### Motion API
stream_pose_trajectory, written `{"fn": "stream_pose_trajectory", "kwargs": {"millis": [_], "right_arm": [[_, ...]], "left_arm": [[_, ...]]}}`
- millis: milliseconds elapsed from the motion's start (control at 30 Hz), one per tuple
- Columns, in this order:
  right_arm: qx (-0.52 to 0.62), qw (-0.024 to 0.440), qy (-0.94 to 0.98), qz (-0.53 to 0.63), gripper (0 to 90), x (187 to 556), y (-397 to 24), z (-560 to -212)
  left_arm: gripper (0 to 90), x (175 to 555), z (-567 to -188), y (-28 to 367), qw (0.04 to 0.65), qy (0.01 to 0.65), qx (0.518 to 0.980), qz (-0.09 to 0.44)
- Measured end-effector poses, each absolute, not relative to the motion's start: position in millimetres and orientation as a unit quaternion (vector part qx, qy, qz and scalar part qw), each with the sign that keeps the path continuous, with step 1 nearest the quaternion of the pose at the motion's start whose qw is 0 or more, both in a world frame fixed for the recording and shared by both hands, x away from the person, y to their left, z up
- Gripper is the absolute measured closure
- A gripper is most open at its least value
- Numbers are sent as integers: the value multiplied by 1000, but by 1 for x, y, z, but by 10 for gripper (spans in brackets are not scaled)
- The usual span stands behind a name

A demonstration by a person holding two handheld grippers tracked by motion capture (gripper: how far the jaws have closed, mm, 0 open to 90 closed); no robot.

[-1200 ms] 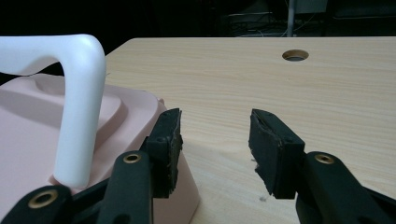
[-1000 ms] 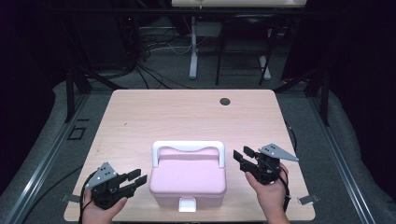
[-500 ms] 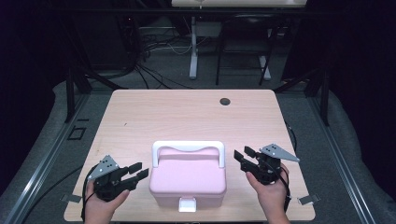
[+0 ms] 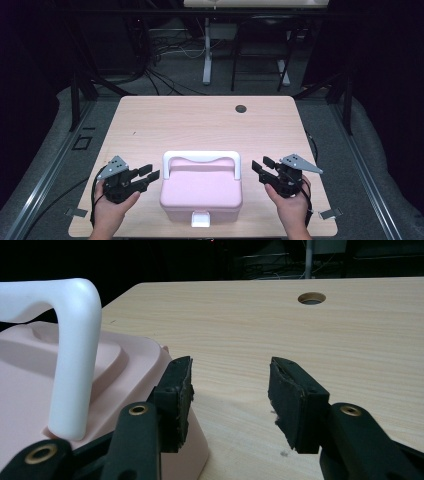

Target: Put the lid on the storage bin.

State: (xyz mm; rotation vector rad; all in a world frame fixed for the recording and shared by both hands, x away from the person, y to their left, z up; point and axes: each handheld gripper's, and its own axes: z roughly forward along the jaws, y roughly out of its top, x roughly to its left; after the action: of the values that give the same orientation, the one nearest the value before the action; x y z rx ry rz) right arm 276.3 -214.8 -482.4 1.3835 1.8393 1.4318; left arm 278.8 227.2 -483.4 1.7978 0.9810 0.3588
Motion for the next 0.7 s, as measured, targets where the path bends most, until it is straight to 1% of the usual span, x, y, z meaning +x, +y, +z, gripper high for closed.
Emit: {"fn": "stream_pose_trajectory", "kwargs": {"millis": [700], "right_arm": [[493, 215, 671, 510, 515, 273, -211, -485]], "left_arm": [[598, 312, -497, 229, 489, 442, 737, 149]]}}
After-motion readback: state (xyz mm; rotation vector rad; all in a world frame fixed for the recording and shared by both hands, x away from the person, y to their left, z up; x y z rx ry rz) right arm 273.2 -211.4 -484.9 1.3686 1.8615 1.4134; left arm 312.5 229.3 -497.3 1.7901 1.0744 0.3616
